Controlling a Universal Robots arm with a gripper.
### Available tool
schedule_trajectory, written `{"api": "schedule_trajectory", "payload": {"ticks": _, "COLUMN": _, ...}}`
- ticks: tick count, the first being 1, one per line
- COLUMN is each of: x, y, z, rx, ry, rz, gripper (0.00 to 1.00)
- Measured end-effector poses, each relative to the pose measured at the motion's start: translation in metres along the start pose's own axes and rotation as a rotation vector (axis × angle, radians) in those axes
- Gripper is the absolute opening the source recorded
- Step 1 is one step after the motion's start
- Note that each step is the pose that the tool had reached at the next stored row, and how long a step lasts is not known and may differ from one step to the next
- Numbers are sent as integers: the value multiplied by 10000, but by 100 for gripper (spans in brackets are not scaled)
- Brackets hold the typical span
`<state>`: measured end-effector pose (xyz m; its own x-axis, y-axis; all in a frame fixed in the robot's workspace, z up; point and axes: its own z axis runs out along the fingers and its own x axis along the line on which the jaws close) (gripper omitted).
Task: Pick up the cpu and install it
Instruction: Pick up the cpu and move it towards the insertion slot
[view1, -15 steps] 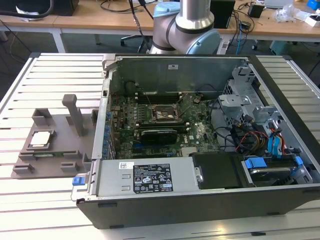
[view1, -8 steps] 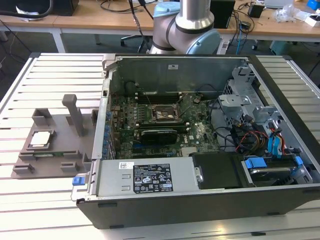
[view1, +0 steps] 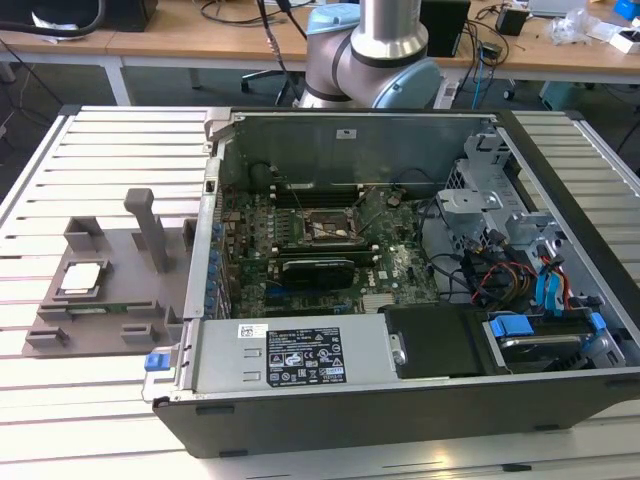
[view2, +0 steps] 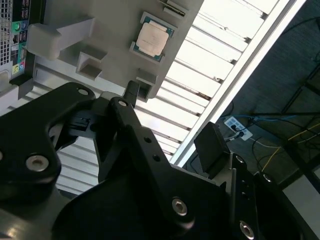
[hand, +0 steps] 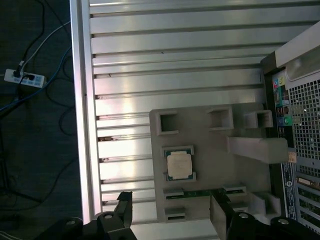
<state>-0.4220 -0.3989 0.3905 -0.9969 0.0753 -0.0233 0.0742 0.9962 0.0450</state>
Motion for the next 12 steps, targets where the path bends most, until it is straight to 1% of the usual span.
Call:
{"api": "schedule_trajectory", "payload": {"ticks": 3, "x": 0, "y": 0, "z": 12, "rx": -1, "ry": -2, "rz": 0, "gripper": 72}}
{"api": "schedule_trajectory", "payload": {"ticks": 12, "x": 1, "y": -3, "z": 77, "rx": -1, "ry": -1, "rz": 0, "gripper": 72}}
